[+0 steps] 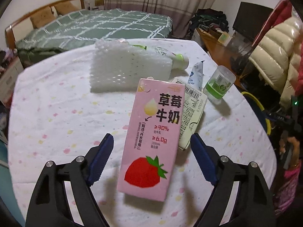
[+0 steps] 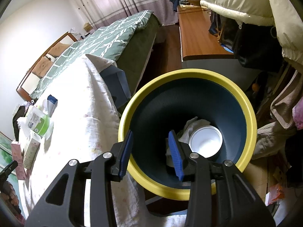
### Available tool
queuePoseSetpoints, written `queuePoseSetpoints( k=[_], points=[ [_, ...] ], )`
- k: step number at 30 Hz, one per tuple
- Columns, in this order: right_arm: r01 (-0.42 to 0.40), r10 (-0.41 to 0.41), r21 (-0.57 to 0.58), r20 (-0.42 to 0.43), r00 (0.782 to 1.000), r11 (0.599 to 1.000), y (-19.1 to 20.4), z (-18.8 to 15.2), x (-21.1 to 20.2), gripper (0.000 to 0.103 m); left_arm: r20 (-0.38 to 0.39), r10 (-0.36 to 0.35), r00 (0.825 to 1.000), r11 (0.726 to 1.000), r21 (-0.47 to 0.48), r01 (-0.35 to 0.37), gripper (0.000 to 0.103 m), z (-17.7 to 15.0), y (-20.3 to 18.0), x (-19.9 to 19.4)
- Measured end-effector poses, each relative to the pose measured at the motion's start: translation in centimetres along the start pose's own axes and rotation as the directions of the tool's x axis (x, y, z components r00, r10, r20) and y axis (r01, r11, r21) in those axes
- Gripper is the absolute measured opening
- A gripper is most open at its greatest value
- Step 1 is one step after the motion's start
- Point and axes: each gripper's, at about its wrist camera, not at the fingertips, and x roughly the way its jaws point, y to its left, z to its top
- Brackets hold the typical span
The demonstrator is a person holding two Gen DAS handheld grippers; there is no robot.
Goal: Collect trash
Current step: 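Grasp the pink strawberry milk carton with the left gripper, then carry the pink carton over the bin and open the left gripper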
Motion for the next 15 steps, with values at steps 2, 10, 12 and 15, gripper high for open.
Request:
queuePoseSetpoints(
  k=[2, 10, 12, 15],
  points=[
    [-0.003, 0.003, -0.001, -0.003, 1.0, 1.0, 0.1, -0.1, 0.1, 0.037, -0.009, -0.02, 1.0, 1.0, -0.003, 0.02, 0.08, 0.0, 0.1, 0.3],
    [-0.015, 0.015, -0.007, -0.005, 1.0, 1.0, 0.4, -0.6, 0.1, 0.037, -0.03, -0.002, 1.0, 1.0, -0.012, 0.001, 0.054, -0.7, -0.1, 0.1],
    [-0.018, 0.018, -0.01, 0.001, 1.0, 1.0, 0.4, -0.7, -0.3, 0.037, -0.018, 0.024, 1.0, 0.999, -0.021, -0.025, 0.053, -1.2, -0.2, -0.8],
    [-0.021, 0.022, -0.014, 0.012, 1.0, 1.0, 0.4, -1.0, -1.0, 0.037, 0.016, 0.06, 0.998, 0.998, -0.02, -0.06, 0.053, -1.7, -1.0, -2.6]
  ],
)
